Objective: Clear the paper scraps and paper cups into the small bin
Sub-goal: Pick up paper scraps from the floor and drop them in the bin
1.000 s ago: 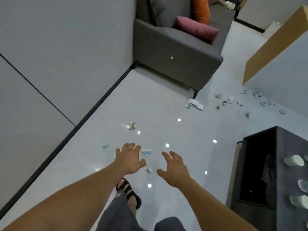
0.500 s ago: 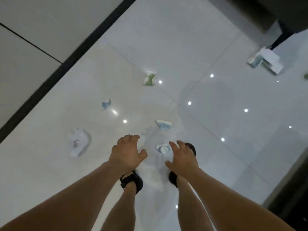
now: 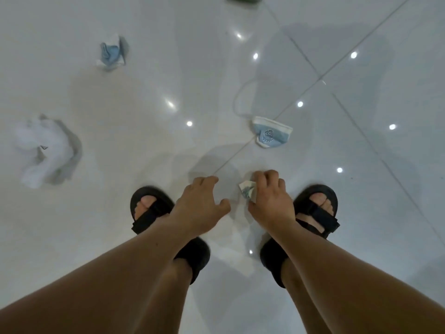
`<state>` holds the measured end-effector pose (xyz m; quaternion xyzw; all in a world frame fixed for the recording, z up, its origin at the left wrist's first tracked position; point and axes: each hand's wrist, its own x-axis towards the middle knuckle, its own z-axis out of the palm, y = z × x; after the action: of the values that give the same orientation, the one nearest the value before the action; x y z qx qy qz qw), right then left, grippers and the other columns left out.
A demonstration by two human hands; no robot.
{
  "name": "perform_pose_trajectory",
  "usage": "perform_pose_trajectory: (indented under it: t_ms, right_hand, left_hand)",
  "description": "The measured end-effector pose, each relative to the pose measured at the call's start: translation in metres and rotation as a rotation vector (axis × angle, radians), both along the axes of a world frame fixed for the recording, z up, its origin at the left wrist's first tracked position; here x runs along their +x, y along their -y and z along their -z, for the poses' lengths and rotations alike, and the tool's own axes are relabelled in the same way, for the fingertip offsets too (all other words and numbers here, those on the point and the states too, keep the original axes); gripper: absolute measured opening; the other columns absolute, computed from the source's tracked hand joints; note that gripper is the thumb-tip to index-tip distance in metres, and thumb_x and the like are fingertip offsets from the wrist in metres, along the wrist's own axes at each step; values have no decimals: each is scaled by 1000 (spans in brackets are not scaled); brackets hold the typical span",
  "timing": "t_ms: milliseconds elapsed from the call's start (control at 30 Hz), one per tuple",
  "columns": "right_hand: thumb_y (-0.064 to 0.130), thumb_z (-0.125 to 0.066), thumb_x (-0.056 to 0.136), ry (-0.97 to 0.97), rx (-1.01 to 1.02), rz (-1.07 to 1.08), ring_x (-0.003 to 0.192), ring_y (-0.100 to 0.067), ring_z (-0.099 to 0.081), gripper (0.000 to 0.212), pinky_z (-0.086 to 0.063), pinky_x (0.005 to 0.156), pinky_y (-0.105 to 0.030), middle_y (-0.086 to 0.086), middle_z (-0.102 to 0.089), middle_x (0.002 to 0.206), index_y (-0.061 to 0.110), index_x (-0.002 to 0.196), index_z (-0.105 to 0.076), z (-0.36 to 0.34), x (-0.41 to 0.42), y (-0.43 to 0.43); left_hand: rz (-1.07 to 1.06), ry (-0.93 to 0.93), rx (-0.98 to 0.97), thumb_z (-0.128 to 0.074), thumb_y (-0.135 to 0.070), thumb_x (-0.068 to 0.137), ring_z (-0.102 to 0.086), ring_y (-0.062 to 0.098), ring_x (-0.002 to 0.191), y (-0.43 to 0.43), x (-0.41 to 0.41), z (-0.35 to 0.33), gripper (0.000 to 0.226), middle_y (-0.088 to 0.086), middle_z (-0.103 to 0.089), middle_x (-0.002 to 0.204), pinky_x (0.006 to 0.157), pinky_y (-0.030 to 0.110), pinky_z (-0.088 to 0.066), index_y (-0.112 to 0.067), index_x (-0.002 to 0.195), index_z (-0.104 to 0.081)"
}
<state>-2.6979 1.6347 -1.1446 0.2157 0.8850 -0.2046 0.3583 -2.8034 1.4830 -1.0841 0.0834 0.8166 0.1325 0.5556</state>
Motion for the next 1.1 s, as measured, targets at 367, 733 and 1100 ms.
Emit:
perform_pose_trajectory:
  t_ms: [367,733,1100]
  right_hand:
    - [29,-74,73,-373,-422,-78,113,-21,-52,76,-50,86,-30,-4,-46,132,18,140,-38,-93,-56,-15]
    - [44,-74,78,-116,93,-203,133,-30,-25,98,-48,91,-45,-5,-14,153,30,151,-9,-24,-105,-84]
    - [29,-70,78,-145,-45,21,110,-28,-42,74,-45,86,-36,-9,-40,125,14,139,-31,-39,-110,-32]
  left_hand:
    - [-247,17,240,-58,-50,84,-60,7,96,-26,-33,-53,54,-8,-60,117,86,29,-51,-31,133,-44]
    - [-300,-197,105,-60,-29,88,-56,21,91,4,-46,-8,34,-3,-59,100,76,26,-38,-19,120,-55]
    - [-314,-231,34,-57,-30,88,-53,17,81,54,-51,-38,35,-5,-57,92,68,27,-39,-22,121,-52]
